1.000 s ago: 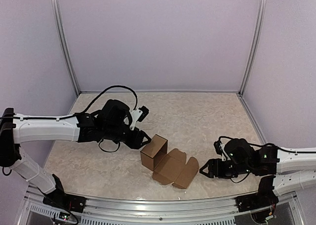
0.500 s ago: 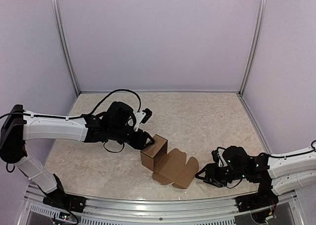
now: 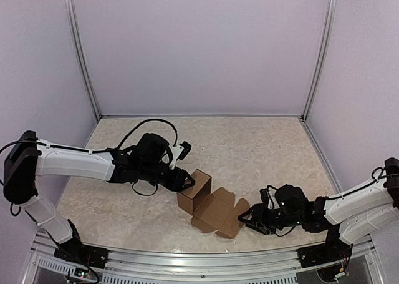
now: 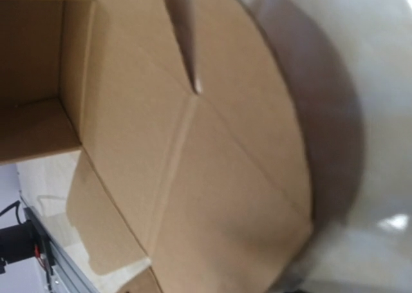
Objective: Fold the paper box
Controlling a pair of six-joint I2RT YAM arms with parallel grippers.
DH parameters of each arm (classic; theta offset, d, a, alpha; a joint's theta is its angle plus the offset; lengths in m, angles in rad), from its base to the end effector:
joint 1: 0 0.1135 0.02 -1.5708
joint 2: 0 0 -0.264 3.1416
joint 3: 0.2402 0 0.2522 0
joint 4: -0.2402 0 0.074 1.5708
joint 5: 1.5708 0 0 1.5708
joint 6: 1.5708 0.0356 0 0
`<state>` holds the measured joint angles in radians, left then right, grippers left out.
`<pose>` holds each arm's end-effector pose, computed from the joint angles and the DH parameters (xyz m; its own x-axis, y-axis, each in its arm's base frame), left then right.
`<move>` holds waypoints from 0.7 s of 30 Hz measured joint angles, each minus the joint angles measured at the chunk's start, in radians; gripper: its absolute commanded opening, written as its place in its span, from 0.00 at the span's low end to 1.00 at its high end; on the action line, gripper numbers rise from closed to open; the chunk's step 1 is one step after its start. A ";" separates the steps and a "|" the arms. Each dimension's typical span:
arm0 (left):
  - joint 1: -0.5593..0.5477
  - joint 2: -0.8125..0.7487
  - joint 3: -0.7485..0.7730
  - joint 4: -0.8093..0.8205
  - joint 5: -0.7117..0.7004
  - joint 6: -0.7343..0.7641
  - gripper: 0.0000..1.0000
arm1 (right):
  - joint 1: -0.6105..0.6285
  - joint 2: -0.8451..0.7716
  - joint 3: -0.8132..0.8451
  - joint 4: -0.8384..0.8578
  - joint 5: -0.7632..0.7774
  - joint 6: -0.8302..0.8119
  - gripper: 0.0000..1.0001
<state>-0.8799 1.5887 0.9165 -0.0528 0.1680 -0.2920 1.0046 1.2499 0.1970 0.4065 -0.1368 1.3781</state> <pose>0.2091 -0.2623 0.1995 -0.6464 0.3363 -0.6849 0.6824 0.6564 -0.3217 0.1018 0.1692 0.1151 -0.9398 0.3341 -0.0722 0.1458 0.5831 0.7992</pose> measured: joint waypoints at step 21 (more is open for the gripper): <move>0.031 -0.026 -0.065 0.066 0.010 -0.038 0.45 | -0.037 0.264 0.067 0.235 -0.072 -0.085 0.12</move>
<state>-0.8490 1.5631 0.8513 0.0128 0.1776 -0.3298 0.9680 1.5139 0.2638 0.6418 -0.2085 1.2934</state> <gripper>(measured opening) 0.450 0.194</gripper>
